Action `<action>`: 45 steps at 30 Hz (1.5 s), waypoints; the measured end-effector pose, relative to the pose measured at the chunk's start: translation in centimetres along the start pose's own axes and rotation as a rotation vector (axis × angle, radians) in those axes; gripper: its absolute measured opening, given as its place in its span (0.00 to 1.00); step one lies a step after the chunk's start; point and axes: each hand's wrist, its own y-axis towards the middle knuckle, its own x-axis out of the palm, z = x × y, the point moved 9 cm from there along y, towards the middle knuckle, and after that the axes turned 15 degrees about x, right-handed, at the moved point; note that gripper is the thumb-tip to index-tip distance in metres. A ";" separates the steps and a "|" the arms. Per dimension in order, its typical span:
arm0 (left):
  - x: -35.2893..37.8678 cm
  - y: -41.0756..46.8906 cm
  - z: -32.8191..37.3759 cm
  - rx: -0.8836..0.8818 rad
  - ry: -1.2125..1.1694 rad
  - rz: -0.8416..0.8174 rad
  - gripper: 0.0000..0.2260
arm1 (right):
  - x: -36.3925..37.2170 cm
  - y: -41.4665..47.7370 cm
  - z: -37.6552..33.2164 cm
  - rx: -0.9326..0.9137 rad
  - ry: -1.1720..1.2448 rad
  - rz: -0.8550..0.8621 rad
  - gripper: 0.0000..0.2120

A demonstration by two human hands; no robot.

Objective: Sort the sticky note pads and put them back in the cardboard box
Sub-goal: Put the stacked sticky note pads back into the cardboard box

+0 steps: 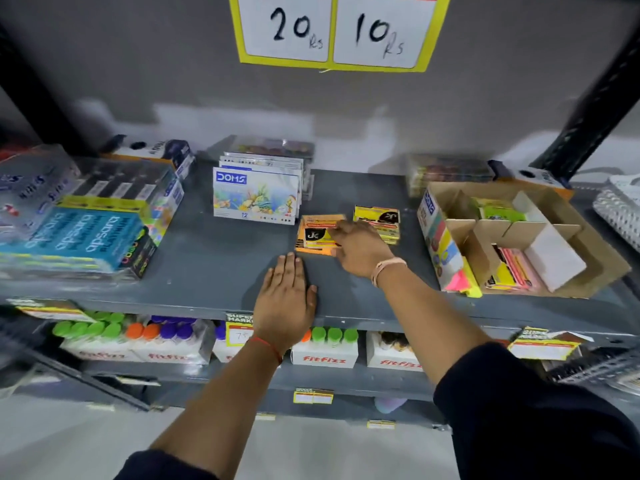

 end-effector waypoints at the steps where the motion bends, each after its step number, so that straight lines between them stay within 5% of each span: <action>1: -0.1 0.0 0.1 0.005 0.002 0.007 0.39 | -0.1 -0.1 -0.2 -0.001 0.012 0.029 0.23; 5: -0.1 0.1 0.0 0.007 -0.017 0.029 0.38 | -1.2 0.4 -0.2 0.006 0.092 -0.015 0.25; 12: 0.1 0.1 -0.1 0.004 0.005 -0.002 0.38 | -0.9 2.9 -0.8 0.035 0.166 -0.327 0.35; 27: 0.1 0.1 0.0 0.002 0.020 -0.029 0.37 | -2.1 1.4 -1.5 0.133 0.082 0.074 0.29; 31: 0.1 0.2 0.0 0.002 0.009 -0.058 0.31 | -3.0 -0.2 0.0 0.251 0.280 0.132 0.29; 38: -0.3 0.2 0.3 -0.002 -0.037 -0.024 0.43 | -9.6 -6.4 9.4 0.533 0.781 0.378 0.29; 41: -0.4 0.7 1.0 -0.052 -0.060 -0.046 0.36 | -11.7 -11.0 16.7 0.735 0.873 0.568 0.28; 45: 0.0 0.8 1.3 -0.084 -0.058 -0.060 0.27 | -9.0 -15.1 24.3 0.998 0.873 0.556 0.27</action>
